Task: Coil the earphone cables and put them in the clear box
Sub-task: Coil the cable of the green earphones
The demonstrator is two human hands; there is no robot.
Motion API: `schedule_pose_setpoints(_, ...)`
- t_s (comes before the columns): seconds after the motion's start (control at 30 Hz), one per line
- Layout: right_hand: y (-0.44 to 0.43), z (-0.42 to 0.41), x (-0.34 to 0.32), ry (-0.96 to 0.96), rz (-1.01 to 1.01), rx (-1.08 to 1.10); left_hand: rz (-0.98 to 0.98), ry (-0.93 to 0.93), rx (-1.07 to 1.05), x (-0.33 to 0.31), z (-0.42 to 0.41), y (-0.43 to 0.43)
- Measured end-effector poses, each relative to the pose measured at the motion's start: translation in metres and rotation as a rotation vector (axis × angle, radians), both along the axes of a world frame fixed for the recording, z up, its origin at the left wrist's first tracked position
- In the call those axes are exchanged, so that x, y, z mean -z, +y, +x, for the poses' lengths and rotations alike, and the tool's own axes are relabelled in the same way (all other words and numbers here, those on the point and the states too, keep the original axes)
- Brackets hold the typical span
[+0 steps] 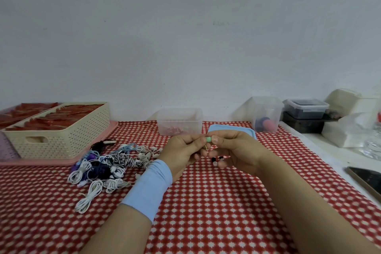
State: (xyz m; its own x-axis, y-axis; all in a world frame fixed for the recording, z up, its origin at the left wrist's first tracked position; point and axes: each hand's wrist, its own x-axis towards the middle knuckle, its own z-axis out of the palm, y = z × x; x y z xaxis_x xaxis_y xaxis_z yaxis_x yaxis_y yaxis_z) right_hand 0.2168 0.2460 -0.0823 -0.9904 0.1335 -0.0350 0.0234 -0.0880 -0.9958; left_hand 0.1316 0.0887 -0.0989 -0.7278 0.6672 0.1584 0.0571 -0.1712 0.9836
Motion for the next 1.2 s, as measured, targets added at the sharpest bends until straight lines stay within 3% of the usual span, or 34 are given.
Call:
schedule_pose_setpoints(0.27,-0.003,0.0,-0.002,0.126,0.123,0.183,-0.128,0.181,-0.187,-0.001,-0.003,0.004)
schedule_pose_setpoints(0.6,0.008,0.001,0.001,-0.074,0.001,0.03,-0.117,0.237,-0.079,-0.001,-0.005,-0.005)
schedule_pose_setpoints(0.97,0.007,-0.001,0.001,-0.123,0.055,0.04,-0.159,0.282,-0.062,-0.001,-0.006,-0.007)
schedule_pose_setpoints(1.2,-0.003,0.0,-0.003,0.083,0.144,0.162,-0.128,0.241,-0.159,-0.001,-0.007,-0.002)
